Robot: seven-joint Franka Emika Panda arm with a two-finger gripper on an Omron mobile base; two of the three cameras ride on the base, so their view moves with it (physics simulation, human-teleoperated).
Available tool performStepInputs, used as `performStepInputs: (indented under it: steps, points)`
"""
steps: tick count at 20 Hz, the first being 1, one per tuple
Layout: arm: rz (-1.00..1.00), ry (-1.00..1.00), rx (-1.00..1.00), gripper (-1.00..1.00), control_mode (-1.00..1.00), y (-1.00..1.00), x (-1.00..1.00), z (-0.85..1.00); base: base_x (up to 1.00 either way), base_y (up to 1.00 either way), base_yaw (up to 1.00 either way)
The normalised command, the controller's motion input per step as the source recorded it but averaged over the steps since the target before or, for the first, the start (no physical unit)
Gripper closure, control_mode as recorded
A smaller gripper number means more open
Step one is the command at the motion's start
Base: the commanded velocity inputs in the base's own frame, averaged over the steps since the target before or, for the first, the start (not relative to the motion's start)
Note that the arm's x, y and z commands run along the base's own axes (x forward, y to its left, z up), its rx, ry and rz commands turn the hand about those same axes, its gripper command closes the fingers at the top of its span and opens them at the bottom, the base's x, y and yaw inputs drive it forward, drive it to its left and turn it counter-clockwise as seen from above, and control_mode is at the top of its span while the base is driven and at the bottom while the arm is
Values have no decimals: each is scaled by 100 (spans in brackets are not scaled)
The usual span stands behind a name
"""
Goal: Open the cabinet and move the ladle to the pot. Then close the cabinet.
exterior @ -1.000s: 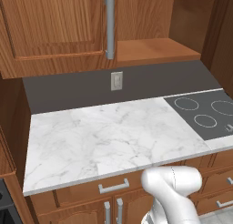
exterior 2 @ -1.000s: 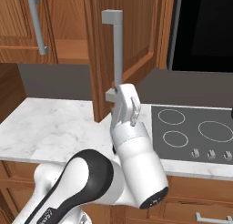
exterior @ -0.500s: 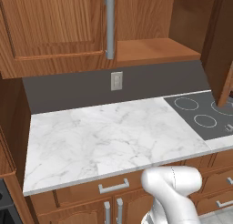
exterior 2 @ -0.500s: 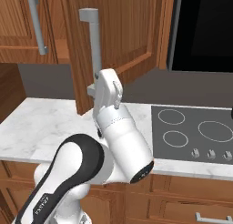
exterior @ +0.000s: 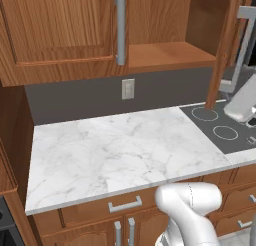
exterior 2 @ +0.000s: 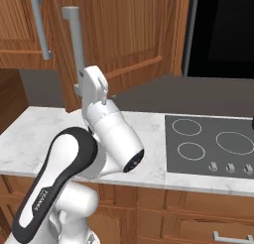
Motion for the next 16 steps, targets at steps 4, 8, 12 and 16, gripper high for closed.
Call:
performStepInputs:
  steps: [4,8,12,16]
  points:
    - [10,0,0,-100,-100,45,56,11,0,0,0]
    - [10,0,1,-100,-100,27,52,13,0,0,0]
    - [10,0,4,-100,-100,11,57,13,0,0,0]
    - [9,0,4,-100,-100,16,72,5,0,0,0]
